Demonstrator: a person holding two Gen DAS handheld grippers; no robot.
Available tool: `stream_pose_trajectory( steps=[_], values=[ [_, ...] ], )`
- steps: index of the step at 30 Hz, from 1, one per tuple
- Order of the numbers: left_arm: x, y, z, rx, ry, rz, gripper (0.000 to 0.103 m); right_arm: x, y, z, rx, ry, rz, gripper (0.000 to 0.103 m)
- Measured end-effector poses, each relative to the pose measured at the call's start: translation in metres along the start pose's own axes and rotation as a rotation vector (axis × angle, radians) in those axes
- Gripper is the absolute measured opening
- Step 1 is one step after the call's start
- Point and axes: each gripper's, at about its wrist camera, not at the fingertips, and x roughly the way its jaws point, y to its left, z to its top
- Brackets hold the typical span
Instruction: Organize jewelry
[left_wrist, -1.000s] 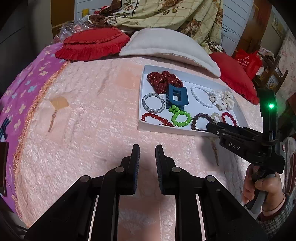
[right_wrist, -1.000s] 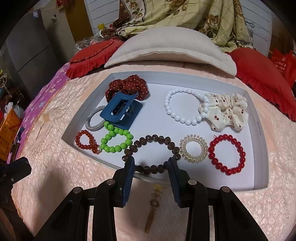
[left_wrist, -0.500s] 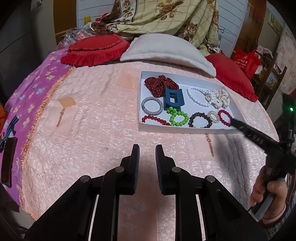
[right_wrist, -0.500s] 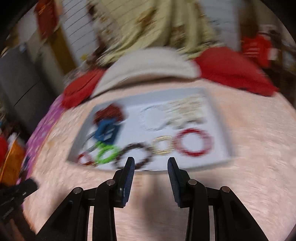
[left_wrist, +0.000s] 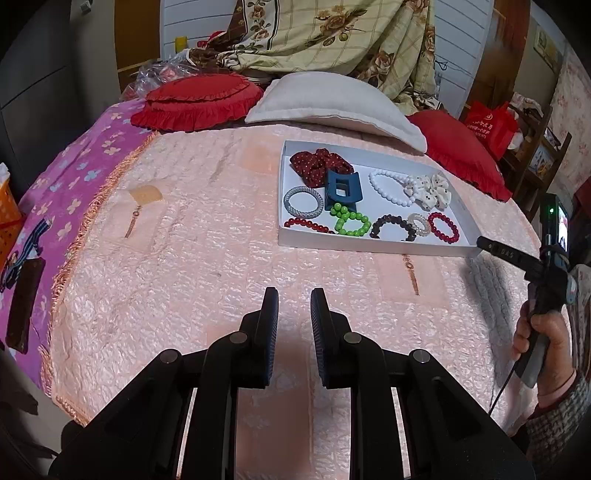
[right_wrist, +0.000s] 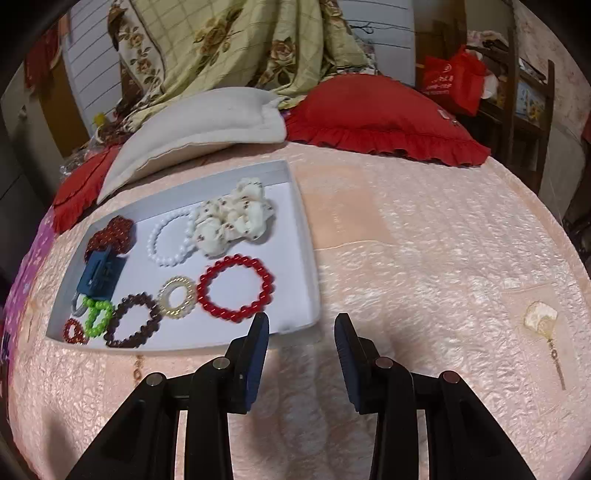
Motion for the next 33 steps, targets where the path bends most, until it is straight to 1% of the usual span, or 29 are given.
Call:
stream_pose_trajectory(
  steps=[4, 6, 8, 9, 10, 12, 14, 17, 22, 25, 29, 33],
  values=[
    [-0.007, -0.002, -0.002, 0.011, -0.021, 0.009, 0.017, -0.005, 0.008, -0.003, -0.035, -0.014, -0.029, 0.035],
    [-0.012, -0.004, -0.004, 0.016, -0.040, 0.022, 0.017, -0.017, 0.008, -0.007, -0.036, -0.045, -0.048, 0.035],
    [-0.019, -0.004, -0.006, 0.021, -0.065, 0.040, 0.018, -0.035, 0.010, -0.011, -0.027, -0.083, -0.043, 0.035],
    [-0.021, -0.005, -0.007, 0.023, -0.074, 0.047, 0.023, -0.042, 0.012, -0.014, -0.023, -0.093, -0.034, 0.035],
    [-0.024, -0.005, -0.008, 0.023, -0.087, 0.055, 0.033, -0.051, 0.015, -0.018, -0.023, -0.105, -0.025, 0.036],
    [-0.031, -0.005, -0.011, 0.017, -0.115, 0.060, 0.042, -0.067, 0.025, -0.029, -0.041, -0.122, -0.007, 0.040],
    [-0.038, -0.006, -0.014, 0.018, -0.131, 0.063, 0.042, -0.080, 0.037, -0.041, -0.072, -0.135, 0.009, 0.041],
    [-0.044, -0.009, -0.018, 0.031, -0.136, 0.059, 0.042, -0.096, 0.056, -0.059, -0.117, -0.138, 0.036, 0.041],
    [-0.056, -0.015, -0.028, 0.058, -0.148, 0.064, 0.042, -0.112, 0.080, -0.084, -0.149, -0.127, 0.079, 0.042],
    [-0.061, -0.016, -0.033, 0.067, -0.151, 0.066, 0.042, -0.117, 0.091, -0.093, -0.168, -0.122, 0.094, 0.042],
    [-0.064, -0.016, -0.036, 0.072, -0.147, 0.069, 0.042, -0.122, 0.098, -0.101, -0.190, -0.134, 0.087, 0.042],
    [-0.052, -0.014, -0.035, 0.084, -0.120, 0.081, 0.044, -0.118, 0.094, -0.102, -0.173, -0.131, 0.079, 0.043]
  ],
)
